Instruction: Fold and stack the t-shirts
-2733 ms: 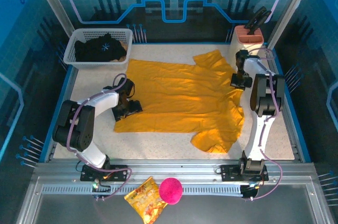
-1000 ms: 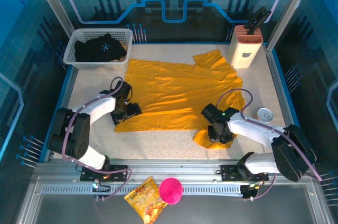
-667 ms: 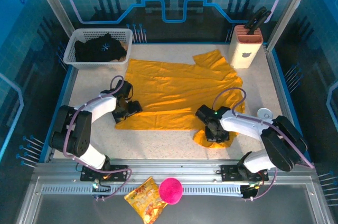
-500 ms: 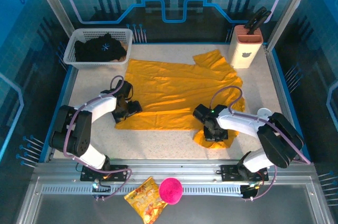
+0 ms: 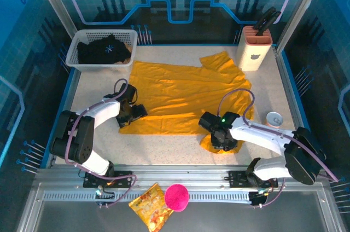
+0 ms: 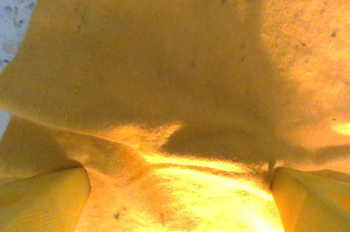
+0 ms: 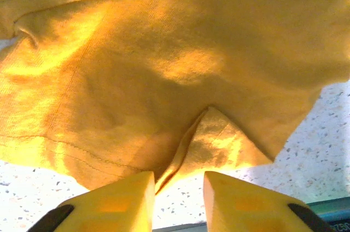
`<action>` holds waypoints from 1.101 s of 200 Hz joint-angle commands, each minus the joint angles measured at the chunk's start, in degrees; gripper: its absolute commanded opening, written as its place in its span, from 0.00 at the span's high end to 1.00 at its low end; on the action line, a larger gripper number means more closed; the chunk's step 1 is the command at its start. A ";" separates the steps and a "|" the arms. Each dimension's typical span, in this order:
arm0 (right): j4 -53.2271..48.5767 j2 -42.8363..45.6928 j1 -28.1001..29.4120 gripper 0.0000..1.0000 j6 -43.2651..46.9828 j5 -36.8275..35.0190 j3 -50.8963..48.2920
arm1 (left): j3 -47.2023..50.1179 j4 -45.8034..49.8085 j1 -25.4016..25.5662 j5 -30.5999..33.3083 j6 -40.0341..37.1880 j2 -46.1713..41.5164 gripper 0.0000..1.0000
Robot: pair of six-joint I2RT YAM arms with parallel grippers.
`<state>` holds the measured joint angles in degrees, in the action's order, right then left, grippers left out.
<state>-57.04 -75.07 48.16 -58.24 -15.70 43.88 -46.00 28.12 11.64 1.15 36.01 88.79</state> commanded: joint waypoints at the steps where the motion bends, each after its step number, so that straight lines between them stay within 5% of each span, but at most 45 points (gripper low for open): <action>1: -1.55 -0.63 -0.81 0.64 -1.79 -1.18 0.03 | 2.01 -1.57 0.01 -3.25 -0.28 1.63 0.12; 38: 1.16 -6.37 -1.39 0.66 -1.53 -1.27 0.58 | 1.11 -1.75 -0.04 -3.50 -1.09 2.90 0.11; 106: -0.79 -13.43 3.31 0.95 -4.78 -0.62 1.70 | 1.79 -1.73 0.05 -5.83 -1.29 2.82 0.12; 173: -6.99 -5.68 5.52 0.91 -8.70 -3.04 1.47 | 8.59 -0.39 2.16 -6.56 0.46 -3.81 0.12; 220: -4.36 0.51 -6.11 0.78 2.04 -5.97 6.17 | -1.25 7.49 2.16 -4.33 -2.40 -8.24 0.08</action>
<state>-61.49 -77.60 48.64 -62.35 -18.41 46.54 -41.01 27.38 13.41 -2.22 35.62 82.06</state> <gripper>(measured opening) 0.203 0.909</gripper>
